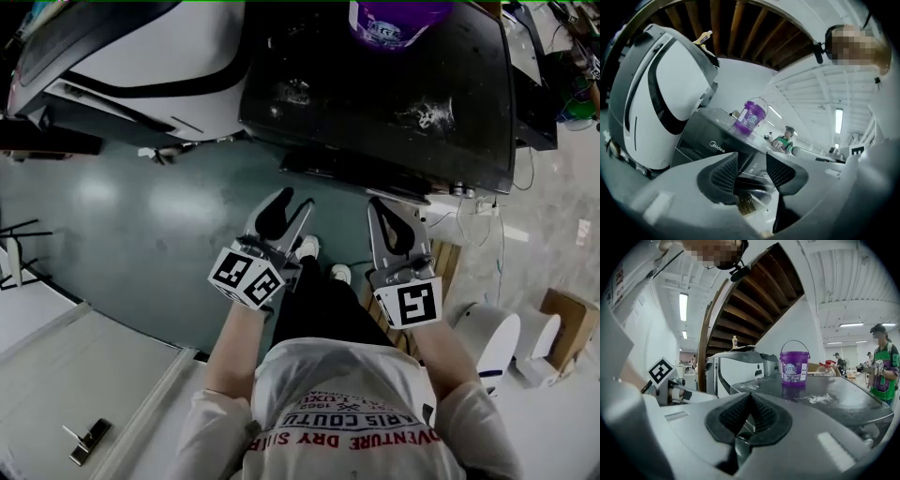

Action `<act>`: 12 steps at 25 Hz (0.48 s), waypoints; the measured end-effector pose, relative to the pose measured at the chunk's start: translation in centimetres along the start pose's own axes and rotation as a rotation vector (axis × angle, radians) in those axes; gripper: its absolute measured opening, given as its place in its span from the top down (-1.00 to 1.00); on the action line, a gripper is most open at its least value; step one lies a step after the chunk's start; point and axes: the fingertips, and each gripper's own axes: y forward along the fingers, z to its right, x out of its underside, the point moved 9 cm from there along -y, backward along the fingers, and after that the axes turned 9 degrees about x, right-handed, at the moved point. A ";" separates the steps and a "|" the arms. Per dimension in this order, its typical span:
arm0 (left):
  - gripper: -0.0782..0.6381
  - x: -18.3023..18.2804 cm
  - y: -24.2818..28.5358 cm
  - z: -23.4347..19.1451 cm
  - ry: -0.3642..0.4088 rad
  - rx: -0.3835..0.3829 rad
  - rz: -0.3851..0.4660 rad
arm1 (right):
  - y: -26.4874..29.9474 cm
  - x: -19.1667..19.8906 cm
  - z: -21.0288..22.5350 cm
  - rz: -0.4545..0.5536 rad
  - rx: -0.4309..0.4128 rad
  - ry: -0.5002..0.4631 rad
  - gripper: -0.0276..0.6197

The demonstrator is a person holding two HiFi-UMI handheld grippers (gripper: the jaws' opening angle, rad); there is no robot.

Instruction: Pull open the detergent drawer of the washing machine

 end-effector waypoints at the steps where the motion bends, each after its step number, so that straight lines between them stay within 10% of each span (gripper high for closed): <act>1: 0.27 0.3 0.3 -1.0 -0.035 0.004 0.019 | 0.6 0.7 -0.1 -0.006 -0.002 -0.007 0.91; 12: 0.32 4.5 3.5 -10.2 -0.473 0.003 0.252 | 5.4 5.8 -0.6 -0.053 0.015 0.050 0.91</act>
